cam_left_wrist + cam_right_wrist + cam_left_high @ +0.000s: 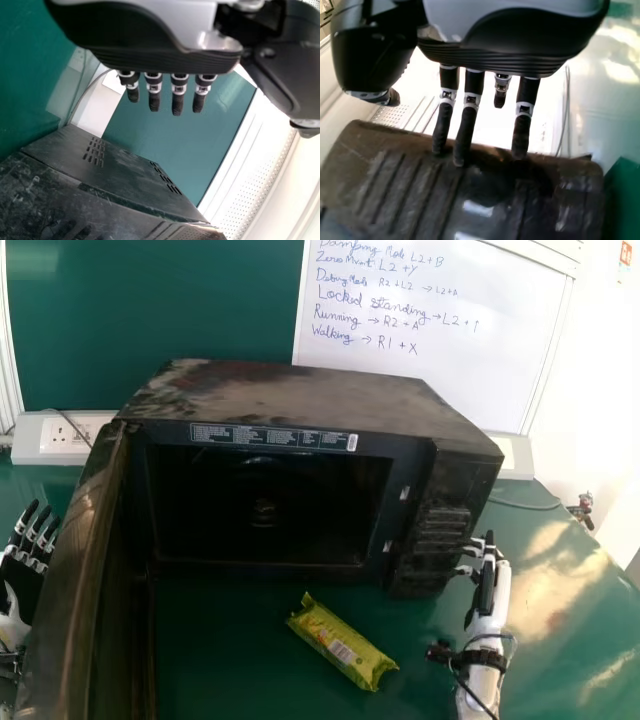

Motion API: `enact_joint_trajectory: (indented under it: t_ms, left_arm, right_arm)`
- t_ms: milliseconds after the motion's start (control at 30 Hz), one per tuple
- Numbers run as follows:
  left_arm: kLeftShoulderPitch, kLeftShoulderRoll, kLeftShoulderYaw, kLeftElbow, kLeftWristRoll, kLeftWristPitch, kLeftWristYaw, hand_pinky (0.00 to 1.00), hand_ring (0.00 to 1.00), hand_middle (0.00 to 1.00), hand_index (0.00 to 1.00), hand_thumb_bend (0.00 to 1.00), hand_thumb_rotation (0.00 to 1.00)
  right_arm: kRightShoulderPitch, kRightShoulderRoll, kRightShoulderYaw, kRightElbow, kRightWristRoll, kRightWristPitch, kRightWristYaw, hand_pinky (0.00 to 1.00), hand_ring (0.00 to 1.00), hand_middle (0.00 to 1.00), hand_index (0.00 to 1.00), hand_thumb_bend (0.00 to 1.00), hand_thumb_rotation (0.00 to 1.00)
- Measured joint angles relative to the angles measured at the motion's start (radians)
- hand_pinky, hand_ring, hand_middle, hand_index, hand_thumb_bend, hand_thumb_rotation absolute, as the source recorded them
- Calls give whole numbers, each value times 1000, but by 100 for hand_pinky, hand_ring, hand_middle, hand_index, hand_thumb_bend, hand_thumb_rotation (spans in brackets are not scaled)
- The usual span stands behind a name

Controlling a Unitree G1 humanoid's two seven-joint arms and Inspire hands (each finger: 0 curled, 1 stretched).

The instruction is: Put biscuit inside oven

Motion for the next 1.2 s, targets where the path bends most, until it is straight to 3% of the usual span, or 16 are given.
enact_joint_trajectory:
  t_ms: [233,400,600,1000,1200]
  left_arm:
    - [1,0,0,1,0,0,-3,0,72,81,98,0,0]
    - [0,0,0,4,0,0,-5,0,72,81,97,0,0]
    - [0,0,0,4,0,0,-5,0,72,81,97,0,0]
    - [1,0,0,4,0,0,-5,0,72,81,96,0,0]
    - [1,2,1,9,0,0,-6,0,71,81,97,0,0]
  right_arm:
    - [-7,-4,-8,39,39,-84,152,29,34,42,54,80,78]
    - [-14,-10,-12,61,45,-107,171,29,35,42,55,90,83]
    - [-21,-21,-5,81,40,-129,171,28,36,44,55,95,85]
    - [-11,-64,41,61,-65,-155,71,40,49,58,64,92,81]
    - [33,-122,91,-30,-188,-156,-31,46,54,64,69,99,81]
